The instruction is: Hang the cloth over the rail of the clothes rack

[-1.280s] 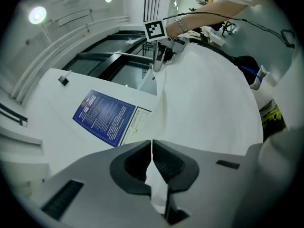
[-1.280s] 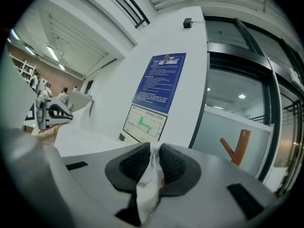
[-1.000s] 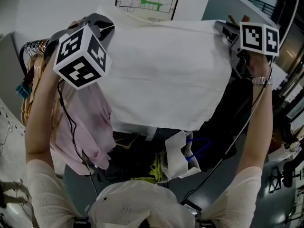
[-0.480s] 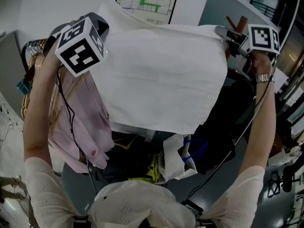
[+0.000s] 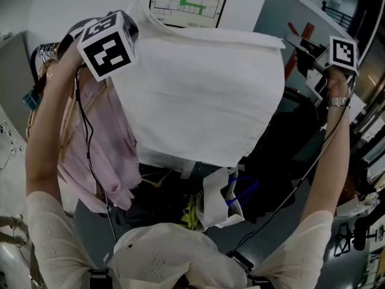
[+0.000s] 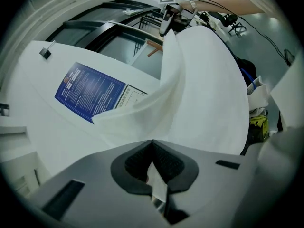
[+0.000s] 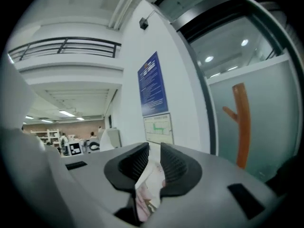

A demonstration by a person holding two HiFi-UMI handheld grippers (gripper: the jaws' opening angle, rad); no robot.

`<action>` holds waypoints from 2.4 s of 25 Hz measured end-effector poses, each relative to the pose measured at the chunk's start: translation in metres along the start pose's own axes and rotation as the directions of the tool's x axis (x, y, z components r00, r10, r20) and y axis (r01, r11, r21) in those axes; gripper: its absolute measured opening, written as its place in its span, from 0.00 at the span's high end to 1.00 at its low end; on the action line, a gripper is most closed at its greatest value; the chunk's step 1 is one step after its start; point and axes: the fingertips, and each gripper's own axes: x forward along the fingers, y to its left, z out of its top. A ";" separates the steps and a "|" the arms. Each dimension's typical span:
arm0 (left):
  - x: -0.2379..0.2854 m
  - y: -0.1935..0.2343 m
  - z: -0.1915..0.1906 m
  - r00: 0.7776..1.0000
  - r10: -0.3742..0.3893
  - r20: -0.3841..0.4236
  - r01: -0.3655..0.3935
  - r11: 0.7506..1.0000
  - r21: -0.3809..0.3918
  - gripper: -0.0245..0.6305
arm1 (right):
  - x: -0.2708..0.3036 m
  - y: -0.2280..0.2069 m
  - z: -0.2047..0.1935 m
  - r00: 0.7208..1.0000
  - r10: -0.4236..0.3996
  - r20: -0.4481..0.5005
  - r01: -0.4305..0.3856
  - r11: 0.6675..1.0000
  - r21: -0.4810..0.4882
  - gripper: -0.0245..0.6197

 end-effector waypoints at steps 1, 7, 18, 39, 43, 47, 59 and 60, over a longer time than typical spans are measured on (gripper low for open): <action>0.001 0.000 -0.001 1.000 0.002 -0.011 -0.002 1.000 0.006 0.94 | -0.007 -0.015 0.003 0.997 -0.072 0.018 0.073 0.997 -0.011 0.85; 0.004 0.001 -0.003 0.999 0.006 -0.042 -0.005 1.000 0.015 0.94 | -0.011 0.013 -0.016 0.974 -0.227 0.026 0.226 0.938 -0.263 0.85; -0.003 0.023 -0.001 0.976 0.198 0.092 -0.180 0.969 -0.169 0.94 | -0.020 0.134 -0.055 0.954 -0.159 0.256 0.261 0.860 -0.438 0.85; -0.089 -0.057 -0.084 0.835 0.442 0.327 0.018 0.571 -0.821 0.70 | -0.041 0.126 -0.194 0.781 -0.547 0.302 0.620 0.739 -0.264 0.80; -0.062 -0.064 -0.105 0.861 0.426 0.280 0.058 0.464 -0.884 0.70 | -0.046 0.102 -0.205 0.743 -0.597 0.303 0.661 0.725 -0.194 0.76; -0.032 -0.077 -0.105 0.885 0.346 0.312 0.142 0.439 -0.887 0.70 | -0.044 0.098 -0.214 0.754 -0.560 0.345 0.612 0.789 -0.057 0.76; -0.016 -0.085 -0.100 0.872 0.303 0.384 0.245 0.407 -0.880 0.73 | -0.036 0.092 -0.218 0.792 -0.535 0.294 0.574 0.816 -0.061 0.76; -0.017 -0.086 -0.098 0.871 0.301 0.389 0.246 0.418 -0.875 0.78 | -0.037 0.089 -0.218 0.786 -0.543 0.294 0.582 0.811 -0.058 0.76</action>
